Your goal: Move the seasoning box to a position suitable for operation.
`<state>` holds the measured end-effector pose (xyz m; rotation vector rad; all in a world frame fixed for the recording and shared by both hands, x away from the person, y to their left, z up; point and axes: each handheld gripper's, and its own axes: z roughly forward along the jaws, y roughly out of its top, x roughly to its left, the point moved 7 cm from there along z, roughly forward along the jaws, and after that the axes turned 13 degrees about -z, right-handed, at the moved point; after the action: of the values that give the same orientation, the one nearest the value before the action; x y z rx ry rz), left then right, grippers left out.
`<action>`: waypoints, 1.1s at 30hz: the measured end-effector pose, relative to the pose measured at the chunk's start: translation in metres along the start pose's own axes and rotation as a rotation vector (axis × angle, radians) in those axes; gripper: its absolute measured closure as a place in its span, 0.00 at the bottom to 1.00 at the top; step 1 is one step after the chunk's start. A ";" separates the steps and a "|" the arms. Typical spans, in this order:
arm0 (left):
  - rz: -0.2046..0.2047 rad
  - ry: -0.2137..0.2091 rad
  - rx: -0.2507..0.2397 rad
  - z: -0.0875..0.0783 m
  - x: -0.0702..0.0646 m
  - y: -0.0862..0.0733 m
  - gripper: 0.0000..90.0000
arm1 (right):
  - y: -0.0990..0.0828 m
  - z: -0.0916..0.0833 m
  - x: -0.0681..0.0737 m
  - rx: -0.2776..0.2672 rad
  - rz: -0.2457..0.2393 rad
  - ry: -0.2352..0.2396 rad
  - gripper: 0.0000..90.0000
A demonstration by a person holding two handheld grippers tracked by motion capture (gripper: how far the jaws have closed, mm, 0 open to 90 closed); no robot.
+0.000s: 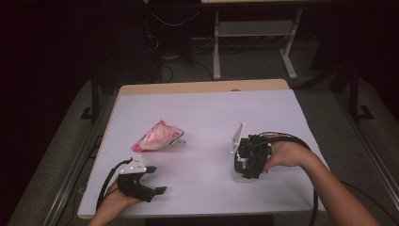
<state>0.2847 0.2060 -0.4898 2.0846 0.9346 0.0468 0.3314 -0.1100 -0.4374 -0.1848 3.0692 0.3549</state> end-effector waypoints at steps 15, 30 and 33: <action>0.000 -0.003 0.002 0.000 -0.001 0.000 0.14 | 0.003 0.008 0.004 0.033 -0.037 0.013 0.17; 0.000 -0.003 0.001 0.001 0.000 0.000 0.14 | -0.002 0.012 0.005 -0.014 -0.005 0.036 0.10; 0.000 -0.003 0.002 0.001 -0.001 0.000 0.14 | -0.005 0.012 0.007 -0.025 -0.001 0.033 0.06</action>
<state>0.2843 0.2052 -0.4903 2.0863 0.9330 0.0428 0.3260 -0.1131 -0.4504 -0.1954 3.0985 0.3946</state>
